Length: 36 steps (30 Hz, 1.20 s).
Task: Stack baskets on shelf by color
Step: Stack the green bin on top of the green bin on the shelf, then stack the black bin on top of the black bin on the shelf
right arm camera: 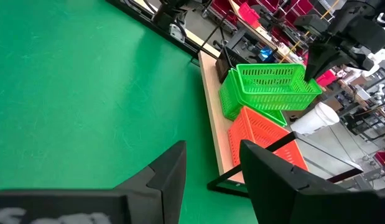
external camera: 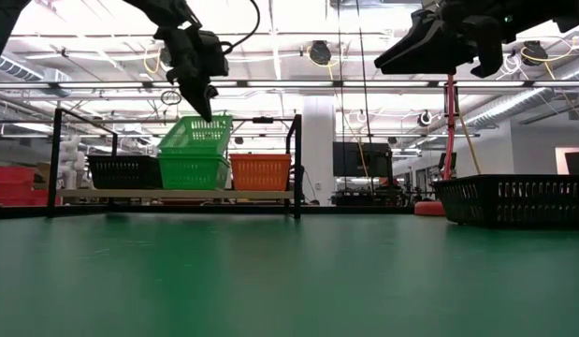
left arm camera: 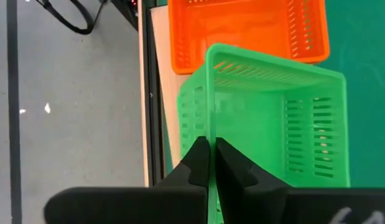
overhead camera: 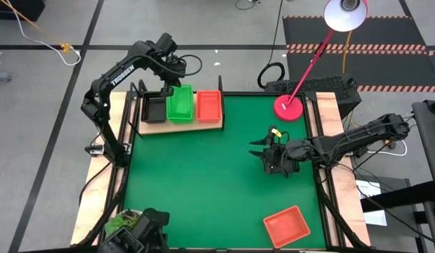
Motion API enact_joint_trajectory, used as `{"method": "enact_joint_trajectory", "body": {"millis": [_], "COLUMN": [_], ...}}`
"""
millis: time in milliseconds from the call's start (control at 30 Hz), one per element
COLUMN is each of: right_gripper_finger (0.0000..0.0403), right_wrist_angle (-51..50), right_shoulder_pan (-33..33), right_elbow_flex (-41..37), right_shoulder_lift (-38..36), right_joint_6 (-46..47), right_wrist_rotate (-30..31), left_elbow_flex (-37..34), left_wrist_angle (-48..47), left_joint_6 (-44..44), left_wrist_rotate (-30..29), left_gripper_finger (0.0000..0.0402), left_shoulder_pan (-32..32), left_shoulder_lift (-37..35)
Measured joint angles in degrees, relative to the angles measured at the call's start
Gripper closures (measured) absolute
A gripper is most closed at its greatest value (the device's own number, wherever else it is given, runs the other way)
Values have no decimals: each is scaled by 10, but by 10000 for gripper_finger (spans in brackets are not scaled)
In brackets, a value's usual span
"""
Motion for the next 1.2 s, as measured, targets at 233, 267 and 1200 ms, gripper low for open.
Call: {"method": "enact_joint_trajectory", "body": {"millis": [233, 267, 1200], "right_gripper_finger": [259, 259, 259], "right_wrist_angle": [0, 0, 0], "right_shoulder_pan": [0, 0, 0], "right_elbow_flex": [0, 0, 0], "right_shoulder_lift": [0, 0, 0], "right_joint_6": [0, 0, 0], "right_wrist_rotate": [0, 0, 0], "left_elbow_flex": [-5, -8, -22], "left_wrist_angle": [2, 1, 34], "left_joint_6": [8, 11, -163], "left_wrist_rotate": [13, 13, -155], "left_gripper_finger": [382, 383, 272], "left_shoulder_pan": [4, 4, -81], "left_shoulder_lift": [0, 0, -1]}}
